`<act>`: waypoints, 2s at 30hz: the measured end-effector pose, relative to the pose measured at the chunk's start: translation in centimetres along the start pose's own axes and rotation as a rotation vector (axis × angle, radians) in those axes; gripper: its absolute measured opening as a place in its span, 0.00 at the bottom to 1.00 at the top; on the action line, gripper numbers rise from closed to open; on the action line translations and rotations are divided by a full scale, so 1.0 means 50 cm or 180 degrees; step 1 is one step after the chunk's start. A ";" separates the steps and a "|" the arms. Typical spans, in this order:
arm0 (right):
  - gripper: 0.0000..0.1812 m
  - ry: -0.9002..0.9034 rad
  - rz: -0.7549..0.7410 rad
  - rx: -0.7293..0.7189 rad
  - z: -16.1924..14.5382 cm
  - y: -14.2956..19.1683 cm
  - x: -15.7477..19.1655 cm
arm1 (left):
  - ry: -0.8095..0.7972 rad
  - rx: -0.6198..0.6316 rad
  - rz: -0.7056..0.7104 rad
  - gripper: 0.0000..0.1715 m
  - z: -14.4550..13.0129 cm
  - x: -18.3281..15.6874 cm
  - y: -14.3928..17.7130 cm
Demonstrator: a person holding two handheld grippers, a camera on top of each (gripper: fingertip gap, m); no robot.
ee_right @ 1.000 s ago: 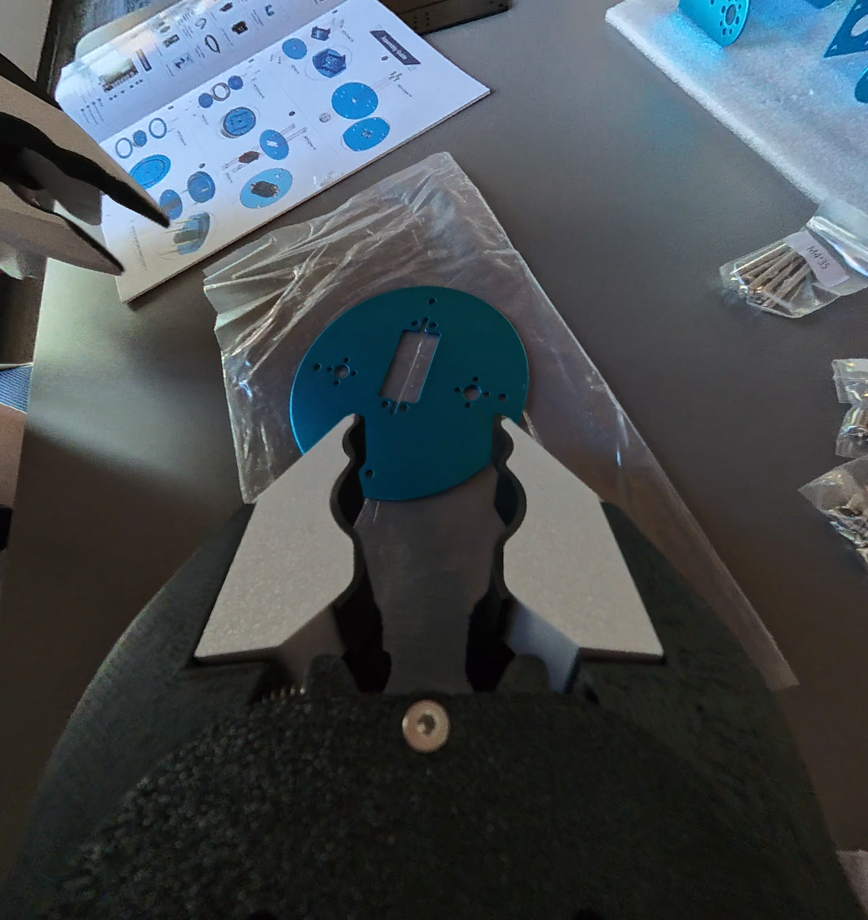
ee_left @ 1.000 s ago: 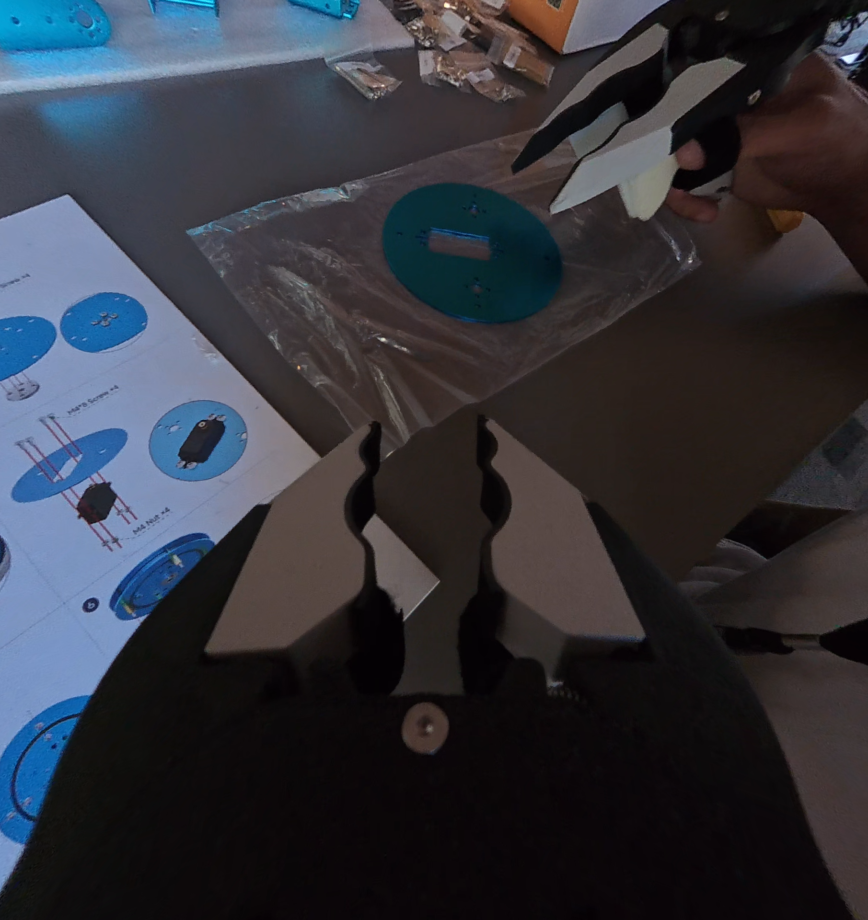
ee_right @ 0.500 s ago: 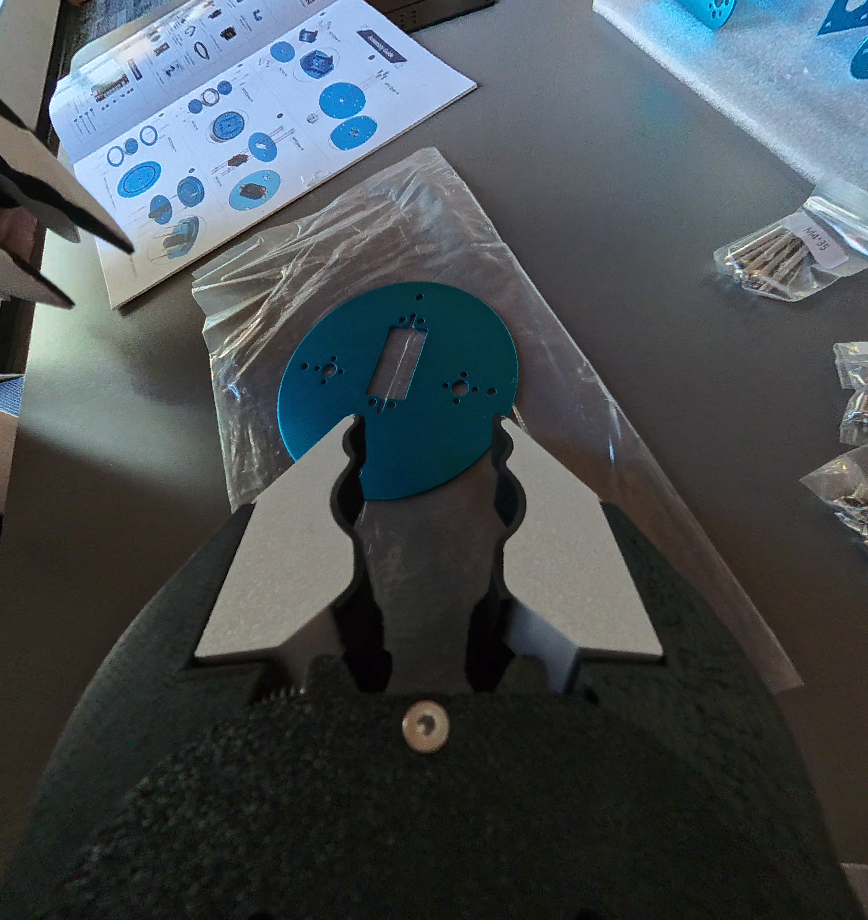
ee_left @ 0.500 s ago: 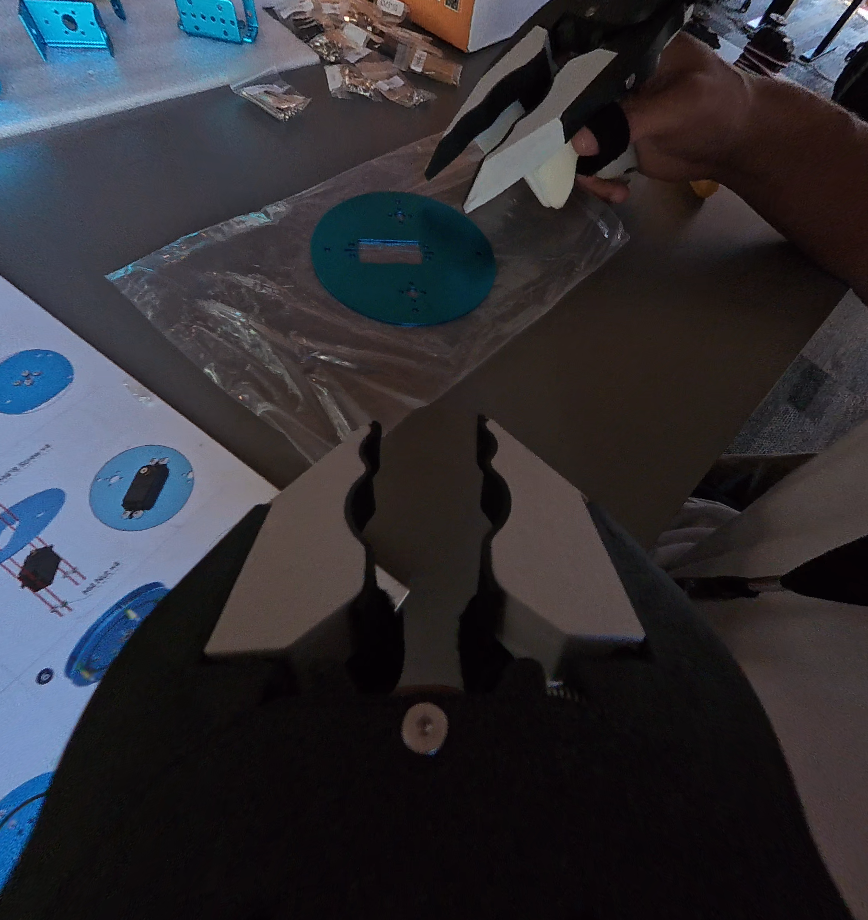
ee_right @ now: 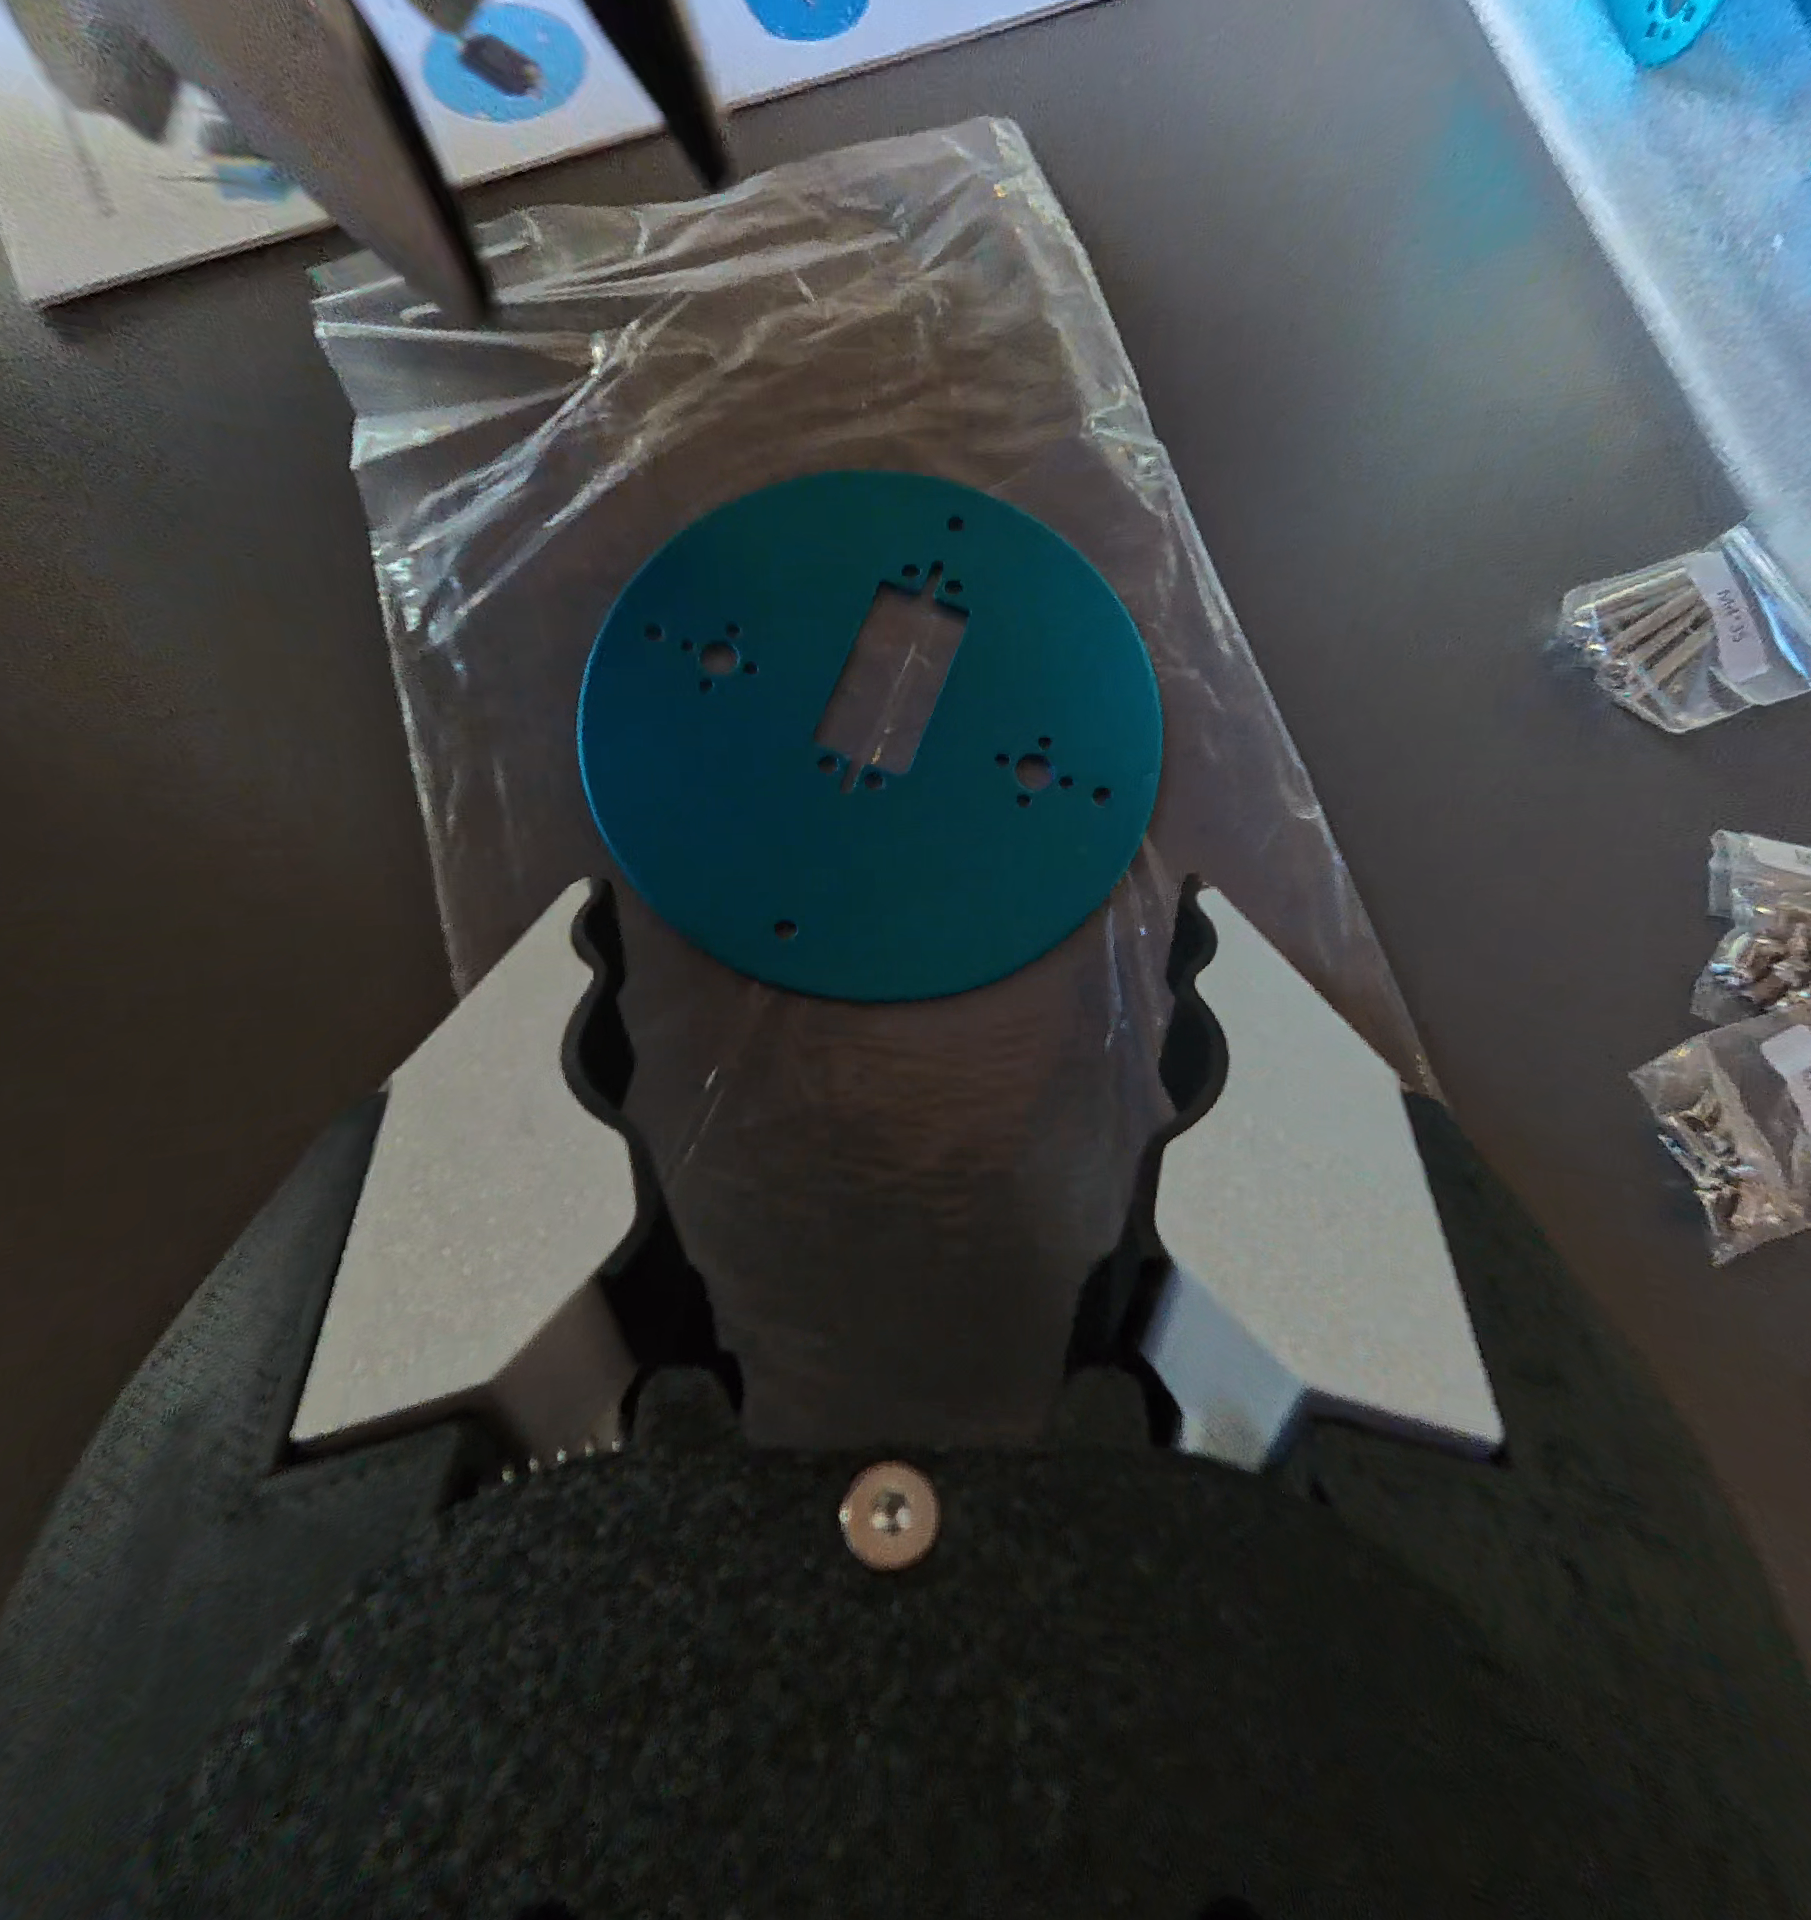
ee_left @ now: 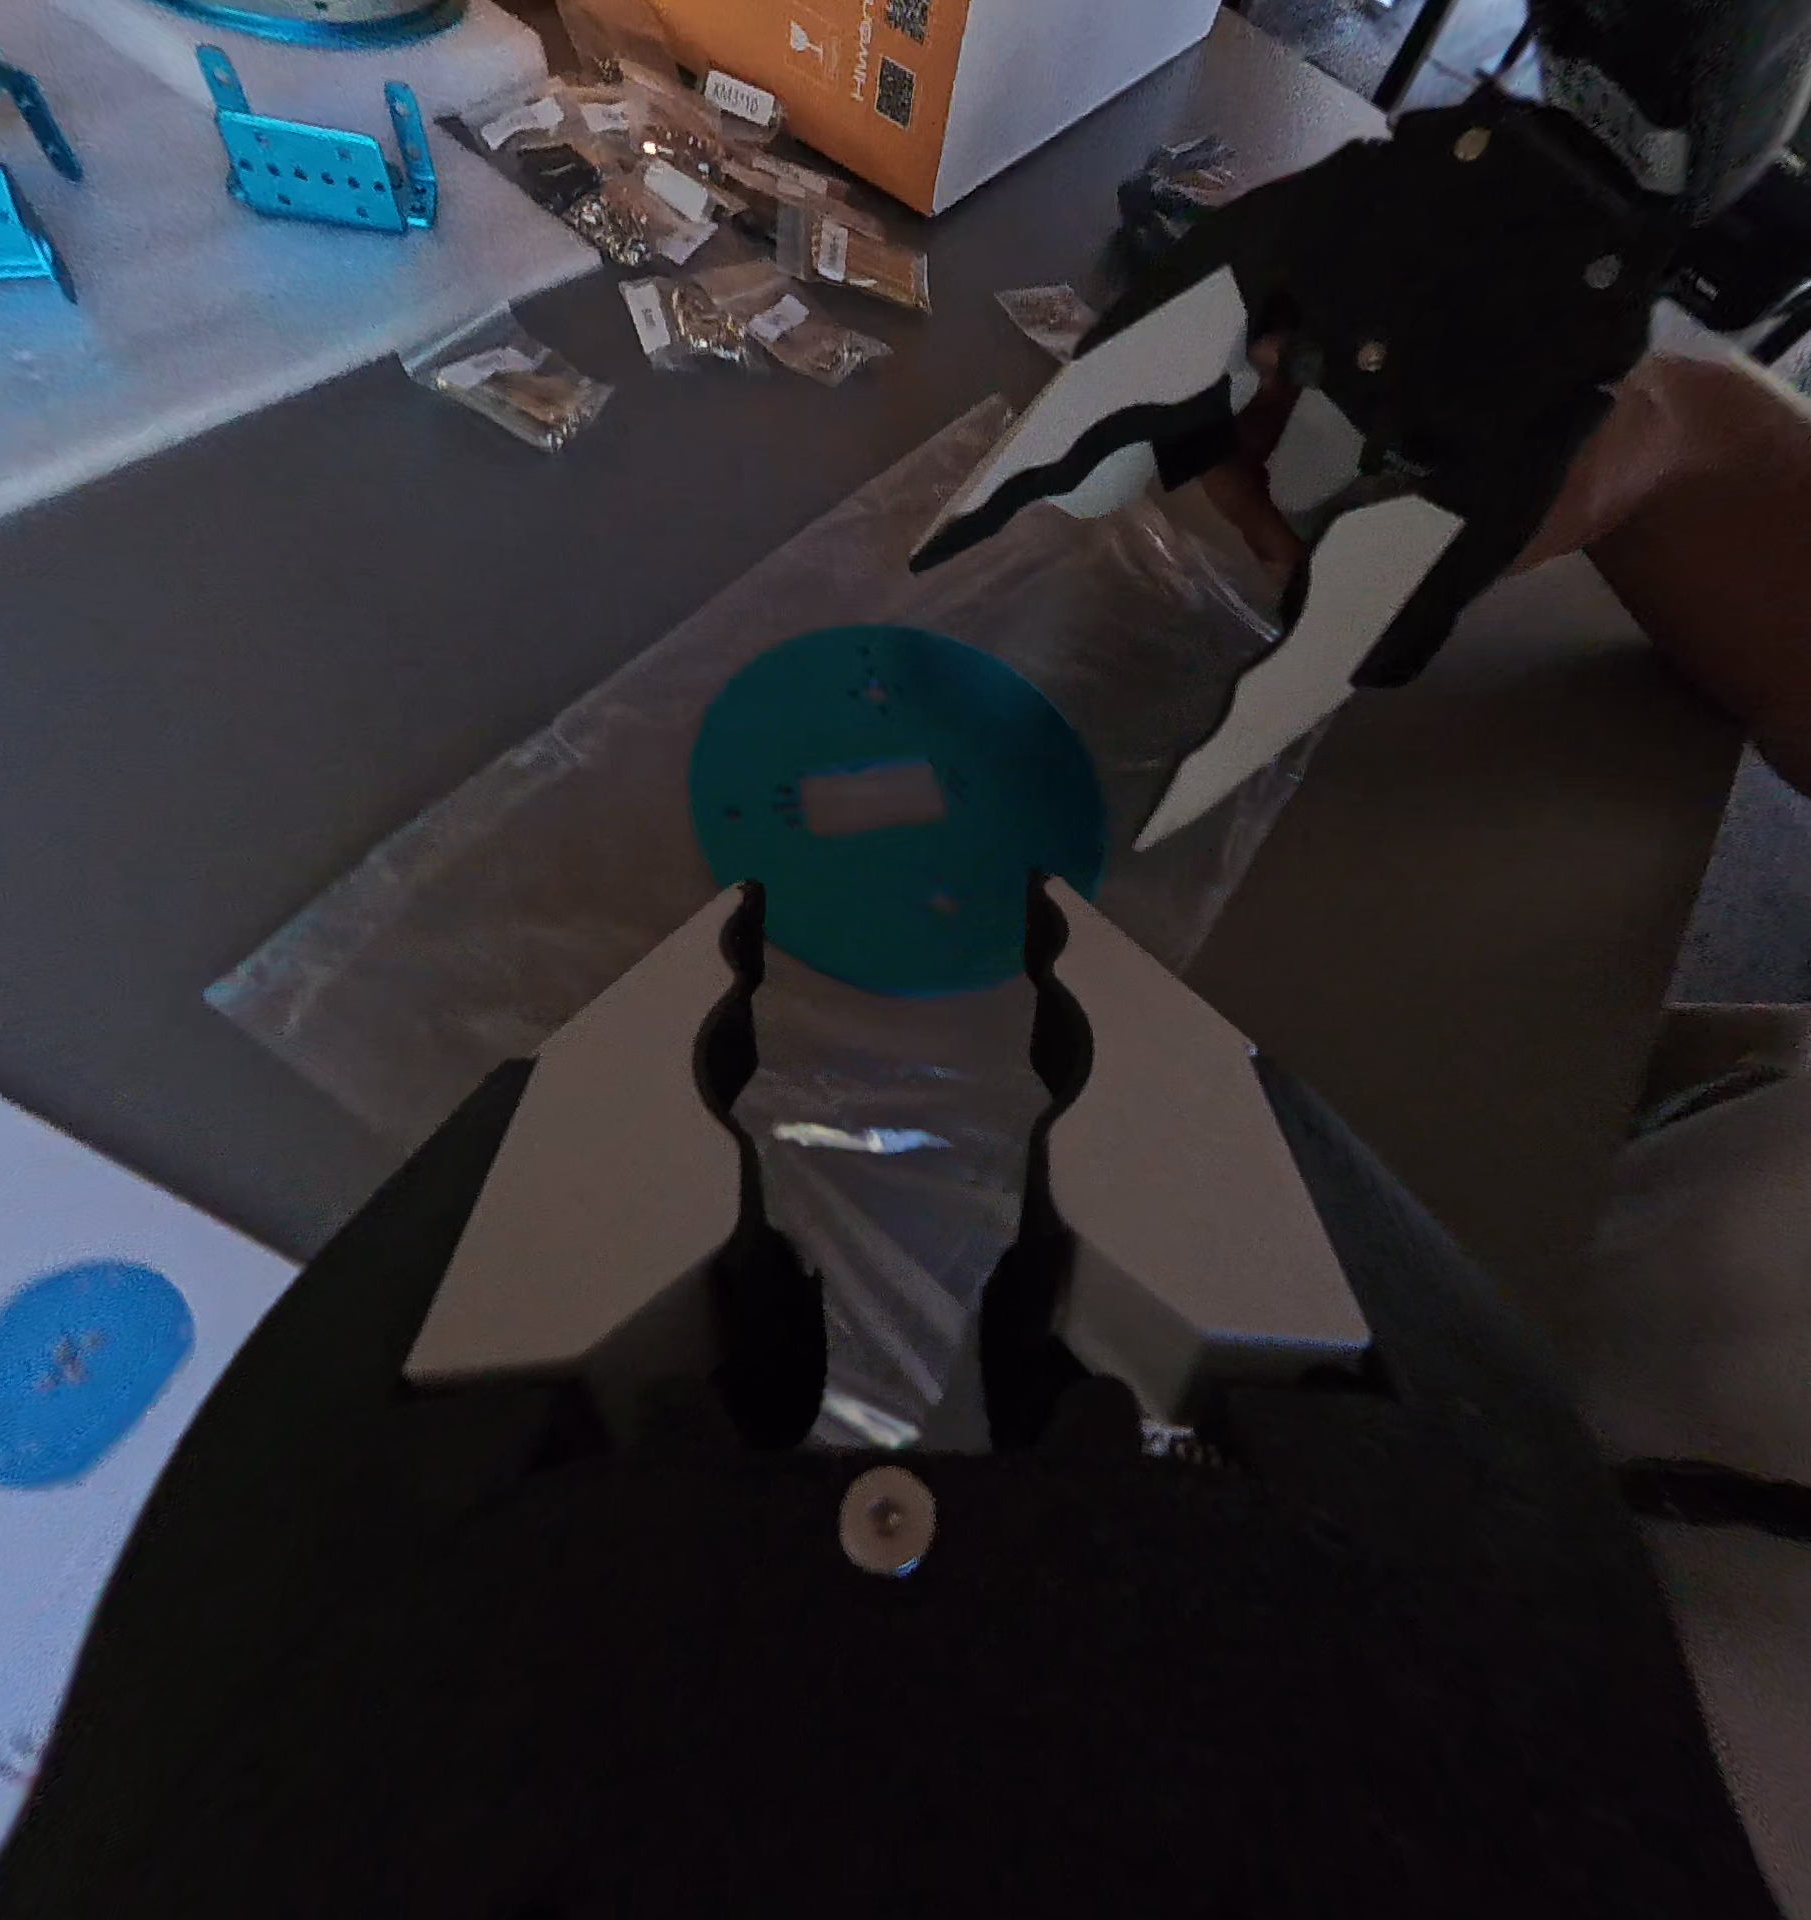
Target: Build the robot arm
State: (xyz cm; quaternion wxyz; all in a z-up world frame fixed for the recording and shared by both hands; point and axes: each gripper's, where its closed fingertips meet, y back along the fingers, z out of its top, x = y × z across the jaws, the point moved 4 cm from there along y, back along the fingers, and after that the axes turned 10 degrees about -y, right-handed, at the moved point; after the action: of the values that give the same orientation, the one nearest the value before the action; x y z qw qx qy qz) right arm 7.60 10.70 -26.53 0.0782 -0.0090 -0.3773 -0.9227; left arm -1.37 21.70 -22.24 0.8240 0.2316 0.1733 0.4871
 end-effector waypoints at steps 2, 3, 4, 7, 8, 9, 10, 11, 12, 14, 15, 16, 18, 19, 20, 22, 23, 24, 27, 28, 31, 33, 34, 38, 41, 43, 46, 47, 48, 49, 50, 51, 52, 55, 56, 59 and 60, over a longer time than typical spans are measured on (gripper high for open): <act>0.56 -0.0011 -0.0105 -0.0023 0.002 -0.003 -0.007 | -0.0109 0.0152 -0.0010 0.33 0.009 0.028 -0.041; 0.56 -0.0025 -0.0100 -0.0021 -0.001 -0.006 -0.008 | -0.0096 0.0226 -0.0072 0.33 0.010 0.034 -0.059; 0.56 -0.0063 -0.0063 0.0009 -0.006 -0.011 -0.007 | -0.0063 0.0245 -0.0140 0.34 0.012 0.037 -0.073; 0.56 -0.0179 0.0043 0.0003 -0.007 -0.019 -0.004 | -0.0010 0.0269 -0.0171 0.35 0.004 0.045 -0.101; 0.56 -0.0189 0.0031 -0.0009 -0.007 -0.019 -0.007 | 0.0004 0.0289 -0.0188 0.35 -0.001 0.044 -0.107; 0.56 -0.0212 0.0038 -0.0016 -0.007 -0.019 -0.009 | 0.0022 0.0319 -0.0192 0.36 -0.007 0.044 -0.112; 0.55 -0.0214 0.0028 -0.0033 -0.007 -0.018 -0.012 | 0.0017 0.0361 -0.0171 0.35 -0.013 0.044 -0.115; 0.54 -0.0212 0.0035 -0.0041 -0.008 -0.018 -0.013 | -0.0006 0.0391 -0.0148 0.35 -0.018 0.043 -0.117; 0.56 -0.0187 0.0108 -0.0041 -0.008 -0.018 -0.007 | -0.0022 0.0398 -0.0144 0.36 -0.021 0.040 -0.119; 0.60 -0.0072 0.0281 -0.0046 -0.004 -0.018 0.011 | -0.0022 0.0379 -0.0127 0.36 -0.023 0.037 -0.121; 0.59 -0.0036 0.0242 -0.0023 -0.006 -0.021 0.012 | -0.0018 0.0369 -0.0126 0.36 -0.023 0.036 -0.121; 0.59 0.0005 0.0177 0.0038 -0.009 -0.025 0.011 | -0.0007 0.0368 -0.0138 0.36 -0.023 0.034 -0.120; 0.59 0.0023 0.0142 0.0017 -0.007 -0.025 0.011 | 0.0008 0.0372 -0.0192 0.36 -0.024 0.029 -0.117; 0.58 -0.0017 0.0150 0.0019 -0.008 -0.024 0.007 | 0.0006 0.0367 -0.0204 0.36 -0.025 0.027 -0.116; 0.58 -0.0020 0.0161 0.0017 -0.009 -0.023 0.005 | 0.0001 0.0363 -0.0186 0.36 -0.027 0.026 -0.114; 0.57 0.0000 0.0180 0.0003 -0.010 -0.021 0.000 | -0.0002 0.0359 -0.0145 0.36 -0.032 0.023 -0.108; 0.57 0.0010 0.0196 0.0002 -0.011 -0.020 -0.002 | 0.0002 0.0363 -0.0123 0.36 -0.035 0.021 -0.103; 0.56 0.0015 0.0212 0.0005 -0.012 -0.018 -0.005 | -0.0001 0.0374 -0.0107 0.36 -0.039 0.017 -0.098; 0.53 0.0018 0.0217 0.0017 -0.017 -0.011 -0.018 | 0.0007 0.0442 -0.0098 0.36 -0.053 0.003 -0.077; 0.51 -0.0001 0.0210 0.0015 -0.018 -0.007 -0.024 | 0.0010 0.0478 -0.0115 0.36 -0.057 -0.002 -0.070; 0.48 -0.0029 0.0145 -0.0019 -0.020 0.001 -0.039 | 0.0050 0.0512 -0.0177 0.35 -0.061 -0.007 -0.052; 0.53 -0.0049 0.0252 -0.0064 -0.015 0.001 -0.029 | 0.0020 0.0398 -0.0048 0.35 -0.050 0.012 -0.052; 0.54 -0.0065 0.0294 -0.0103 -0.009 -0.001 -0.021 | 0.0018 0.0364 -0.0025 0.35 -0.045 0.020 -0.057; 0.63 0.0098 0.0160 -0.0010 -0.004 -0.020 -0.003 | 0.0050 0.0355 -0.0106 0.35 -0.035 0.027 -0.093; 0.61 0.0091 0.0127 0.0034 -0.005 -0.024 -0.004 | 0.0060 0.0362 -0.0026 0.35 -0.033 0.021 -0.100; 0.57 0.0022 0.0072 0.0018 -0.007 -0.019 -0.021 | 0.0105 0.0372 -0.0078 0.35 -0.035 0.003 -0.096; 0.53 -0.0086 -0.0046 -0.0004 -0.013 -0.007 -0.052 | 0.0185 0.0379 -0.0214 0.34 -0.042 -0.031 -0.085; 0.50 -0.0105 -0.0078 -0.0014 -0.014 -0.003 -0.059 | 0.0185 0.0404 -0.0231 0.32 -0.045 -0.039 -0.080; 0.49 -0.0098 -0.0062 -0.0028 -0.013 -0.001 -0.059 | 0.0167 0.0395 -0.0174 0.32 -0.045 -0.038 -0.074; 0.50 -0.0081 -0.0024 -0.0060 -0.009 0.000 -0.054 | 0.0141 0.0334 -0.0073 0.32 -0.042 -0.029 -0.069; 0.51 -0.0058 0.0036 -0.0109 -0.003 0.000 -0.043 | 0.0128 0.0281 0.0023 0.32 -0.039 -0.016 -0.067; 0.52 -0.0038 0.0088 -0.0147 0.002 -0.003 -0.032 | 0.0140 0.0285 0.0072 0.32 -0.038 -0.002 -0.067; 0.54 -0.0021 0.0129 -0.0159 0.006 -0.008 -0.021 | 0.0172 0.0324 0.0087 0.33 -0.038 0.011 -0.069; 0.59 0.0084 0.0083 0.0020 0.000 -0.028 -0.008 | 0.0190 0.0362 0.0177 0.36 -0.033 0.040 -0.084; 0.59 0.0064 0.0085 0.0020 0.002 -0.029 -0.007 | 0.0191 0.0424 0.0199 0.36 -0.037 0.044 -0.090; 0.59 -0.0058 0.0089 0.0051 0.001 -0.031 -0.016 | 0.0220 0.0409 0.0240 0.37 -0.039 0.041 -0.096; 0.56 -0.0085 0.0050 0.0027 0.002 -0.030 -0.023 | 0.0234 0.0398 0.0251 0.37 -0.040 0.037 -0.096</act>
State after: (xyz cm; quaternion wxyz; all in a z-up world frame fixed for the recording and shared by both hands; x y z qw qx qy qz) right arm 8.48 11.97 -27.59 0.0804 -0.0239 -0.3822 -0.9203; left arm 1.93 21.77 -26.64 0.7812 0.2713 0.2242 0.5156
